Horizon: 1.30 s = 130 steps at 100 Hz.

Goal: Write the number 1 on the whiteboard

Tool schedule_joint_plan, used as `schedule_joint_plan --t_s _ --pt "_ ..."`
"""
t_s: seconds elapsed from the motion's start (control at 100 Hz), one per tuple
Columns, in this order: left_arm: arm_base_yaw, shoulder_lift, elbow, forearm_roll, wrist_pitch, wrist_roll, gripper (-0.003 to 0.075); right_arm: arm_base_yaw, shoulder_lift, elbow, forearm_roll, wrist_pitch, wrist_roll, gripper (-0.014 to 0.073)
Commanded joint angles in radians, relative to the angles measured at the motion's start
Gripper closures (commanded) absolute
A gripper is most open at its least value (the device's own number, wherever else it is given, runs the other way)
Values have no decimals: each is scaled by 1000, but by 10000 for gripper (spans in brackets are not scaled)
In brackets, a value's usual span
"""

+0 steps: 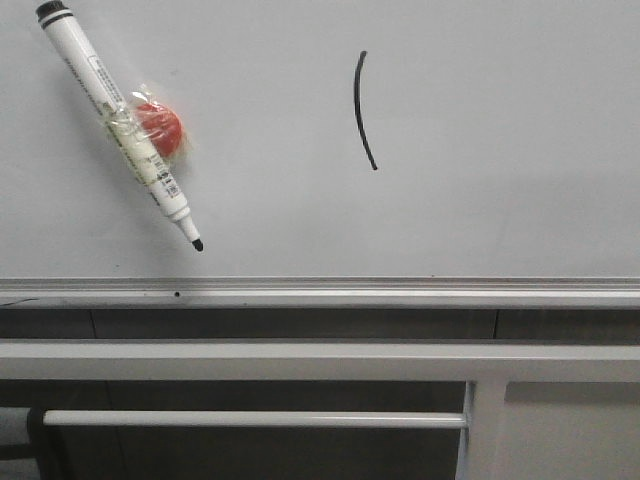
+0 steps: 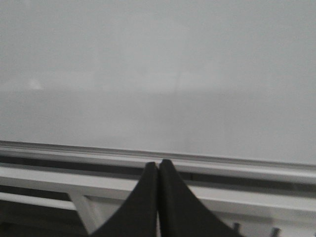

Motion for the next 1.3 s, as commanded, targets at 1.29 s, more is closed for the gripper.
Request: schedule_joint_plan --t_s 1.29 --pt "1 -23 7 -8 -70 -2 741 -205 -203 23 122 240 -297 658"
